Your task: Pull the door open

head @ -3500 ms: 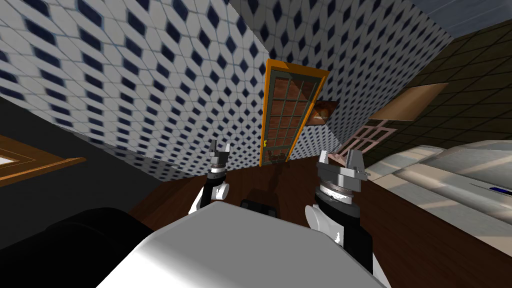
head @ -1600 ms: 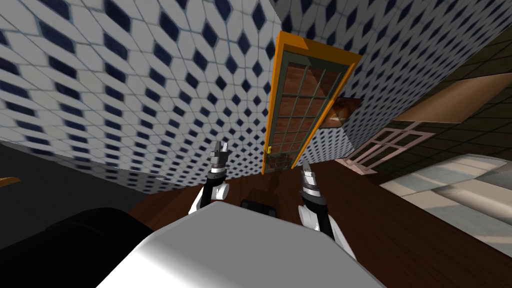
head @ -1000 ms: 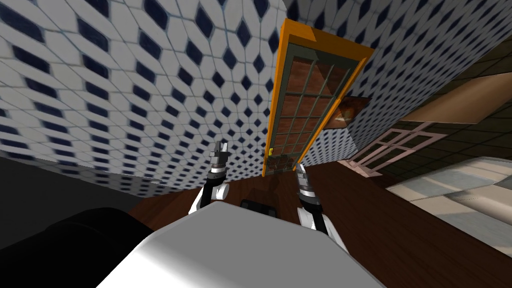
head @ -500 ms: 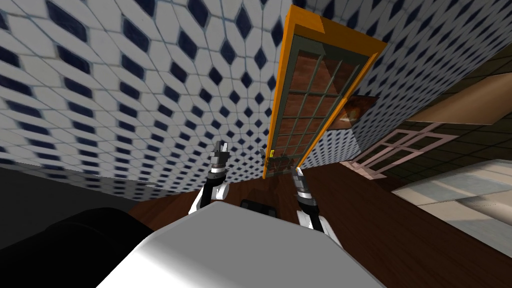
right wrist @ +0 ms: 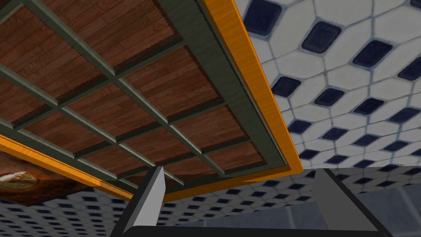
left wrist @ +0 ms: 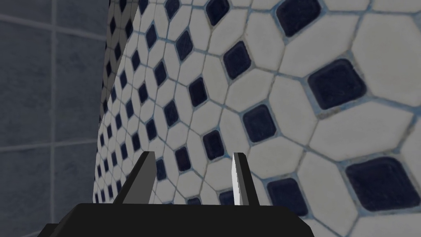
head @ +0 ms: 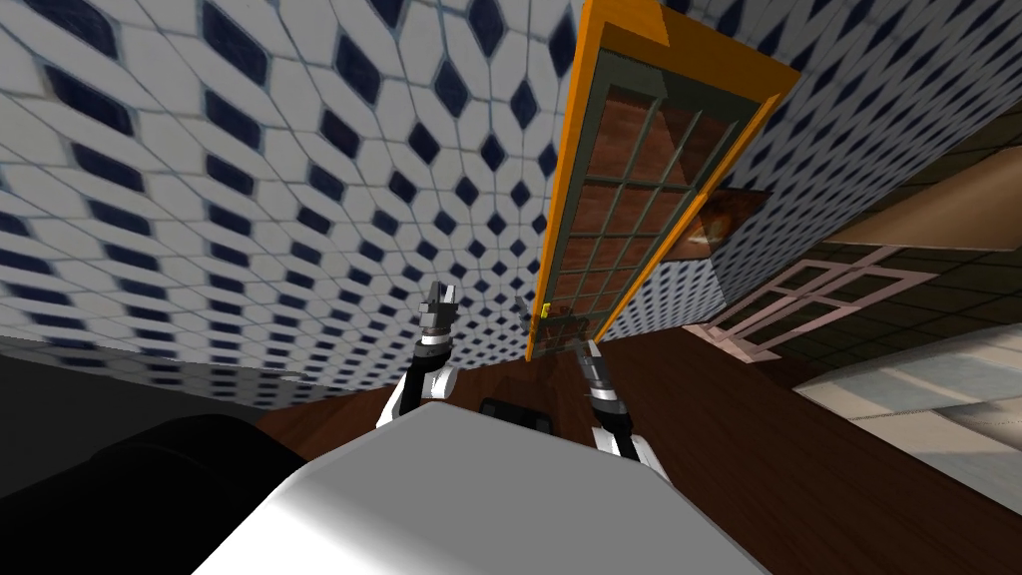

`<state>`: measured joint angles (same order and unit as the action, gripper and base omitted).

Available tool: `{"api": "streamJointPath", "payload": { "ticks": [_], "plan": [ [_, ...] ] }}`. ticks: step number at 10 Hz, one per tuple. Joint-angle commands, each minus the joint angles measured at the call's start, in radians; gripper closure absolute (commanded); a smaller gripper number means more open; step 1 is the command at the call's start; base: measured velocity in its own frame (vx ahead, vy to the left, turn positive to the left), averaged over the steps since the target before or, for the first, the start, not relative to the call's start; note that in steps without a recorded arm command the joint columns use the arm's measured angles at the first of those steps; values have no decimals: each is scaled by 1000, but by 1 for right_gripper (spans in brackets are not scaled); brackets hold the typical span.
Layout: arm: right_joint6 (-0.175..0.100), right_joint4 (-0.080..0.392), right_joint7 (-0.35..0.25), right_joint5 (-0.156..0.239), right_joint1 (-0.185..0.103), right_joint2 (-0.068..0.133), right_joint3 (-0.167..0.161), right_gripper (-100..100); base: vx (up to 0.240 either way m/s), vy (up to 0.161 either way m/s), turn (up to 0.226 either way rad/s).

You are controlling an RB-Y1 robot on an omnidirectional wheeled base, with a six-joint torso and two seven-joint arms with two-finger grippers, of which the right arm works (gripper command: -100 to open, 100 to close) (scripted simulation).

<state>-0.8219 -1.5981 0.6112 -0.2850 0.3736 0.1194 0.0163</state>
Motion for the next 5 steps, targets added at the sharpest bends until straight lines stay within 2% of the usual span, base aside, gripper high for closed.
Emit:
{"api": "streamJointPath", "payload": {
  "ticks": [1,5],
  "plan": [
    [-6,33,29,-20,-8,2,0,-100,101,22,0],
    [-36,127,96,-64,-23,7,3,-100,99,25,-1]
  ]
}}
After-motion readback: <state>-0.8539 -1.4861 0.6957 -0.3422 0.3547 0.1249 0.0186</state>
